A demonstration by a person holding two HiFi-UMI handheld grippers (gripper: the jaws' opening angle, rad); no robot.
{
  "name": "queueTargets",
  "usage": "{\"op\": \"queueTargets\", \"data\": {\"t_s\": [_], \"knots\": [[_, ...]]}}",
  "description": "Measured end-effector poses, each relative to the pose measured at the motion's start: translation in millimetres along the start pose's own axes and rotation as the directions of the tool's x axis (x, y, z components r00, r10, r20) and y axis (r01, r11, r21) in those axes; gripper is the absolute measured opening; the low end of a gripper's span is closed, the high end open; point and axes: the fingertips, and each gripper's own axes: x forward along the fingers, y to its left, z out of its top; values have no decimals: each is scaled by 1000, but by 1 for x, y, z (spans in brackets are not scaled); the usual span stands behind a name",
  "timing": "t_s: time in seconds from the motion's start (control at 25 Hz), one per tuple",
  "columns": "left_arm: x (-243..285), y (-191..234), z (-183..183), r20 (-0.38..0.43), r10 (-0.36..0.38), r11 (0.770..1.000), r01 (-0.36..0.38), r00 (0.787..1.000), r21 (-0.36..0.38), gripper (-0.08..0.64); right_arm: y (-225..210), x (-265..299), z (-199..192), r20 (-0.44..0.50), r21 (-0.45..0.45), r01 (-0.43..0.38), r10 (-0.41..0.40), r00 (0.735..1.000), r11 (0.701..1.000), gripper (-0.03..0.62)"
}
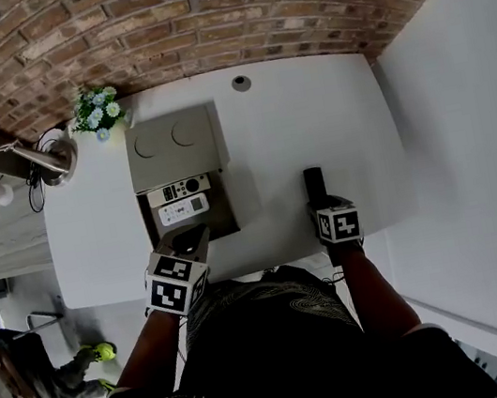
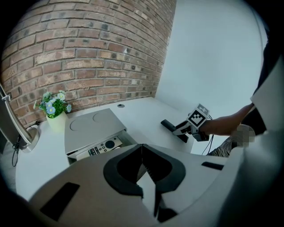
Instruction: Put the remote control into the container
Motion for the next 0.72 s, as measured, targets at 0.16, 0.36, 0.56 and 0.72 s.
{"op": "queueTargets", "data": {"t_s": [0.16, 0.36, 0.56, 0.72], "knots": [[-11, 10, -2, 13, 1, 1000, -1, 1000, -20, 8, 23, -11, 11, 51, -40, -46, 47, 998, 998, 241], [-27, 26, -8, 37, 24, 999, -22, 999, -49, 8, 86, -29, 43, 110, -213, -153, 180, 978, 965, 241], [-50, 53, -24, 61, 79, 993, -73, 995, -95, 8, 170, -36, 72, 93, -458, -237, 311, 946, 857, 241], [-71, 74, -42, 80, 133, 981, -120, 988, -153, 8, 232, -32, 81, 31, -617, -283, 382, 924, 735, 241]]}}
